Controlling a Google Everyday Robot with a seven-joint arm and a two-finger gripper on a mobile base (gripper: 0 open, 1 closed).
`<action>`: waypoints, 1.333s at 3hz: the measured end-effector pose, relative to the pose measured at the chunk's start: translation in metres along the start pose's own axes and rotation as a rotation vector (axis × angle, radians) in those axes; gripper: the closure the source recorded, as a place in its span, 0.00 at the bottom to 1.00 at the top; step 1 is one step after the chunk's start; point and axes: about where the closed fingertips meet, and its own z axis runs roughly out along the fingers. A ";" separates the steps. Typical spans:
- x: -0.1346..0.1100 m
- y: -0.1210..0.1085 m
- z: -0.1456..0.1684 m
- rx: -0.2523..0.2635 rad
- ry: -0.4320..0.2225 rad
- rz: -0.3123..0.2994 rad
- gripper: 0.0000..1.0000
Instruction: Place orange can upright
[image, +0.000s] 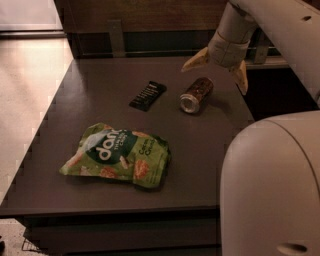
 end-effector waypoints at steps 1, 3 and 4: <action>0.006 0.008 0.006 0.005 -0.011 0.052 0.00; 0.026 0.018 0.028 -0.028 0.020 0.128 0.02; 0.032 0.018 0.045 -0.045 0.059 0.134 0.24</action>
Offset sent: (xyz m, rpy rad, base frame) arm -0.0229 0.0298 -0.0072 0.0300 -0.0002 -0.1452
